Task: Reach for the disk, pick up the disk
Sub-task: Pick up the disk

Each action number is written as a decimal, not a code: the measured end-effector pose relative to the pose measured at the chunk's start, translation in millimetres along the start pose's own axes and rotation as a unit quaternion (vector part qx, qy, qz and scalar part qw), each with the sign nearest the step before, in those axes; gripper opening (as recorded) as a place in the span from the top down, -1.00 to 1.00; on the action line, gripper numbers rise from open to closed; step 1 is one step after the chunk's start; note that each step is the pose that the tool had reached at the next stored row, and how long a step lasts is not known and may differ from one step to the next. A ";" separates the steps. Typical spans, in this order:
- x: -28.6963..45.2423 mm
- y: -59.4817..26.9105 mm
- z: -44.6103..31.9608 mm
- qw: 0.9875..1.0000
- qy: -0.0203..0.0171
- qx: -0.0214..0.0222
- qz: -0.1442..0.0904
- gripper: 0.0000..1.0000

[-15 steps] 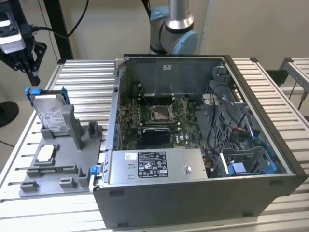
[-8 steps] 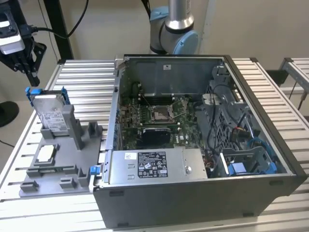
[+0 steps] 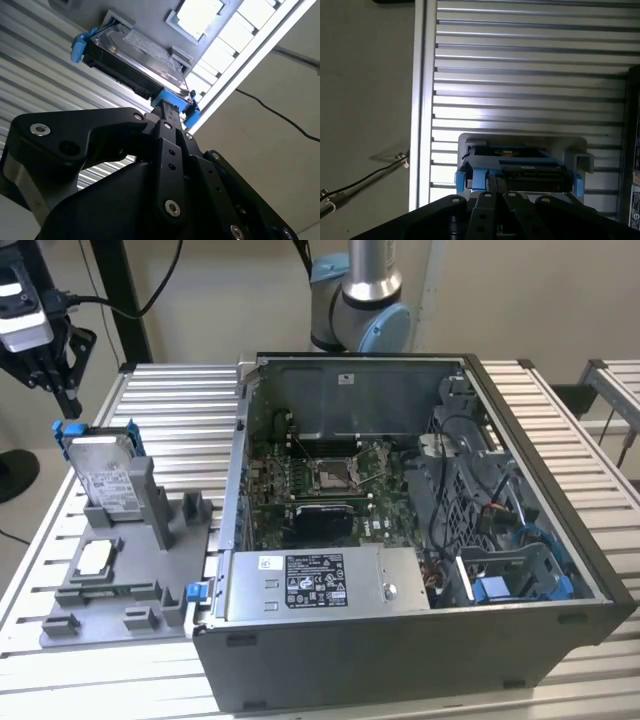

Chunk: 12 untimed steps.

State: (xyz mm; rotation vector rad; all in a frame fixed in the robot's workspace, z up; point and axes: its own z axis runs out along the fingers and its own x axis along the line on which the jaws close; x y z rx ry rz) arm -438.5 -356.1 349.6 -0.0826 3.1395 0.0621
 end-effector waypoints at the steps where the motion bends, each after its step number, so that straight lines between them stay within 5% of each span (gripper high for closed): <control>1: 0.1 0.0 0.0 1.000 0.000 0.000 -0.009 1.00; 6: 0.2 0.1 0.0 0.999 0.002 0.000 -0.054 1.00; 12: 0.4 0.1 0.0 0.994 0.004 0.000 -0.109 1.00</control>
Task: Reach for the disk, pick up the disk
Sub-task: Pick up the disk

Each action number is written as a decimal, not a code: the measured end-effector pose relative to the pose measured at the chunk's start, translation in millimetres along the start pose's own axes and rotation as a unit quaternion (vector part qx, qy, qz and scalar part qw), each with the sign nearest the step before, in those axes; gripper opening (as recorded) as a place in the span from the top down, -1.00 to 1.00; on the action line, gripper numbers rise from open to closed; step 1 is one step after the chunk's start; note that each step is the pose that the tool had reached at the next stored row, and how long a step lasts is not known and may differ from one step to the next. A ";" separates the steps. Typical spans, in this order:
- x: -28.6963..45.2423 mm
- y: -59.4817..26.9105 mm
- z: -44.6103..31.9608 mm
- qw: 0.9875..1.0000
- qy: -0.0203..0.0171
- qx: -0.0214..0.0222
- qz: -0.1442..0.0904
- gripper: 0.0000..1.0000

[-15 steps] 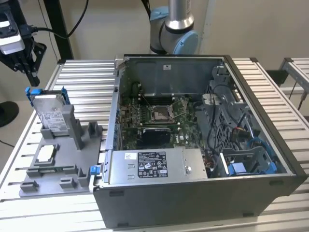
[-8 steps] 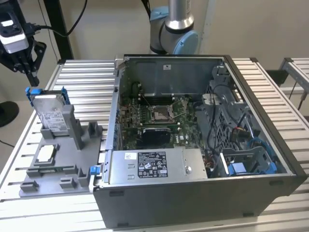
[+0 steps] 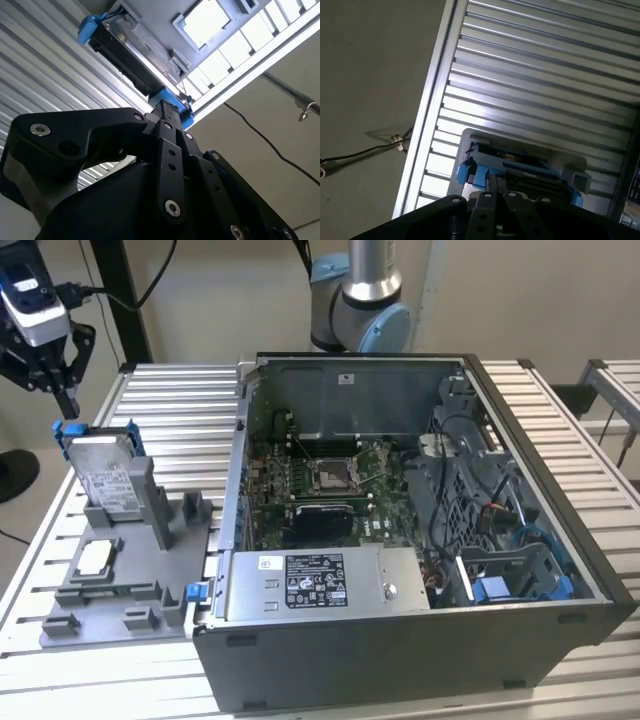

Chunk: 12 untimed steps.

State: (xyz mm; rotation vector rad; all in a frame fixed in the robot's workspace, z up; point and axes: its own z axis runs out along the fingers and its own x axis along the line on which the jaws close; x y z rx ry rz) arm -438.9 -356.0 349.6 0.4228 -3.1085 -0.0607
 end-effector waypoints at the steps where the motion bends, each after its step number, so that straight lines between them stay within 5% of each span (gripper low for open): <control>1: 0.0 0.0 0.0 1.000 0.000 0.000 -0.009 1.00; 6: 0.1 0.0 0.0 0.999 0.002 0.000 -0.055 1.00; 12: 0.2 0.0 0.0 0.994 0.004 0.000 -0.109 1.00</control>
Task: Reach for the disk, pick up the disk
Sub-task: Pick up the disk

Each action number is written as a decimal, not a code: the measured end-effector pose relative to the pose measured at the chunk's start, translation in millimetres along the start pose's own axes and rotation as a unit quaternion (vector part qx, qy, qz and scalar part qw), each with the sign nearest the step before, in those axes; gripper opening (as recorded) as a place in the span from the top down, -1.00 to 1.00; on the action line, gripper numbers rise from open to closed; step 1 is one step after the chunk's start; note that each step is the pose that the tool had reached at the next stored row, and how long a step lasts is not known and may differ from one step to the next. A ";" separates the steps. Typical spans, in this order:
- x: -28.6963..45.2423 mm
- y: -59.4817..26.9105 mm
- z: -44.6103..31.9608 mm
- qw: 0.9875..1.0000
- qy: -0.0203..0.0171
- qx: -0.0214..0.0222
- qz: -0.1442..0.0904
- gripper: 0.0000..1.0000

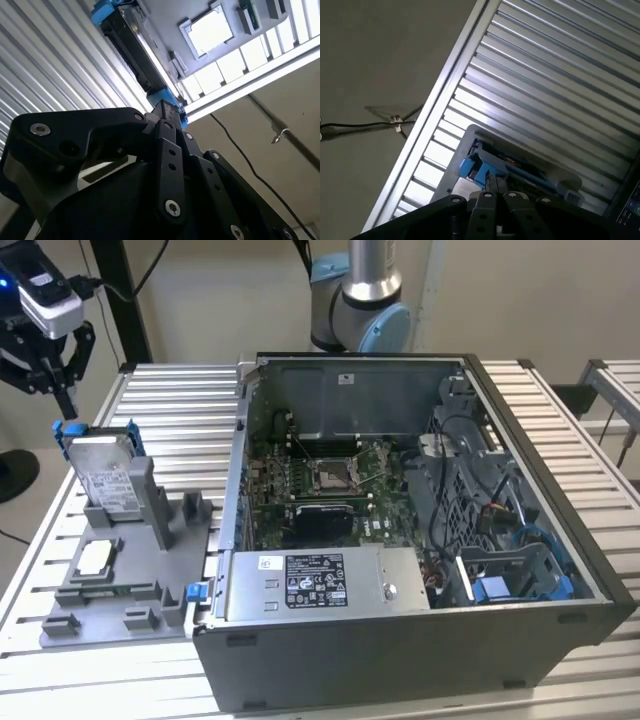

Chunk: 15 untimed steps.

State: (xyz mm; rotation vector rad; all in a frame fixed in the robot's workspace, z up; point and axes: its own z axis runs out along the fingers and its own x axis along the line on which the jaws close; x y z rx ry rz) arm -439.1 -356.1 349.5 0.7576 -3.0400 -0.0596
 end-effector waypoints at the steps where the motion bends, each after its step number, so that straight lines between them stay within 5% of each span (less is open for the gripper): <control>1: 0.0 0.0 0.0 1.000 0.000 0.000 -0.009 1.00; 8: 0.2 0.1 0.0 0.997 0.003 0.000 -0.072 1.00; 15: 0.3 0.2 0.0 0.991 0.005 0.000 -0.136 1.00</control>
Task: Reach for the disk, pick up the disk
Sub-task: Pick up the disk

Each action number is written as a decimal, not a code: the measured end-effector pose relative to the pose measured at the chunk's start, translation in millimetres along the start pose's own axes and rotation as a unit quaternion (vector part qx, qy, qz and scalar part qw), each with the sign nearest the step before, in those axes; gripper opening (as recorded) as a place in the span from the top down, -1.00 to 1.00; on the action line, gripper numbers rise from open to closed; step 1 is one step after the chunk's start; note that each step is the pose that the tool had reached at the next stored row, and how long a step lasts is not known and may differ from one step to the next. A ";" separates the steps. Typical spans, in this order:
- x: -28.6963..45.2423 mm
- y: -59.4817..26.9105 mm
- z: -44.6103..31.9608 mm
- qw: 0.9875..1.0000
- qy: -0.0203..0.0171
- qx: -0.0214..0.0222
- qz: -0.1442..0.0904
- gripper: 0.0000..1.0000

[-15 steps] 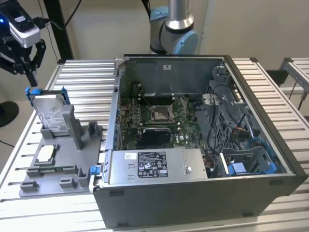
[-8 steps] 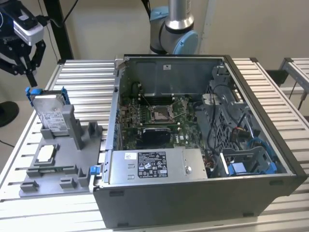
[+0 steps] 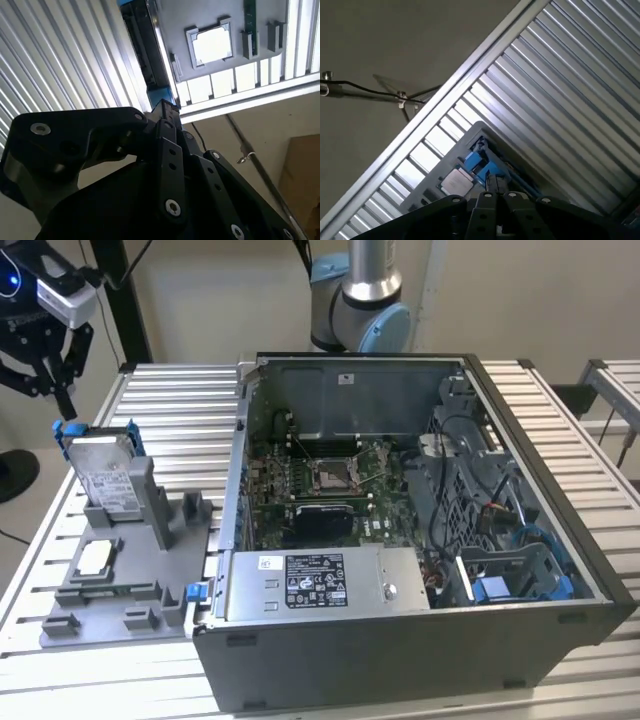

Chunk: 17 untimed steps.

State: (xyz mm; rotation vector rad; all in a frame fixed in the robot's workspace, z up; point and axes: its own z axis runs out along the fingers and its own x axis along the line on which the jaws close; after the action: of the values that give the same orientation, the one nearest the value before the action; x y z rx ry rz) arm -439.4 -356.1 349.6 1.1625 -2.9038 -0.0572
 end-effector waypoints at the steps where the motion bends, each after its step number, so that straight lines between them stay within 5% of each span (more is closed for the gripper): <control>1: 0.0 0.0 0.0 1.000 0.000 0.000 -0.009 1.00; 5: 0.0 0.0 0.0 0.999 0.002 0.000 -0.045 1.00; 9: 0.0 0.0 0.0 0.997 0.003 0.000 -0.082 1.00; 13: 0.0 0.0 0.0 0.993 0.005 0.000 -0.118 1.00; 17: 0.0 0.0 0.0 0.988 0.006 0.000 -0.154 1.00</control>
State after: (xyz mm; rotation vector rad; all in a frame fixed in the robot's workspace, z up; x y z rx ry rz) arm -439.4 -356.1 349.5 1.5928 -2.6857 -0.0532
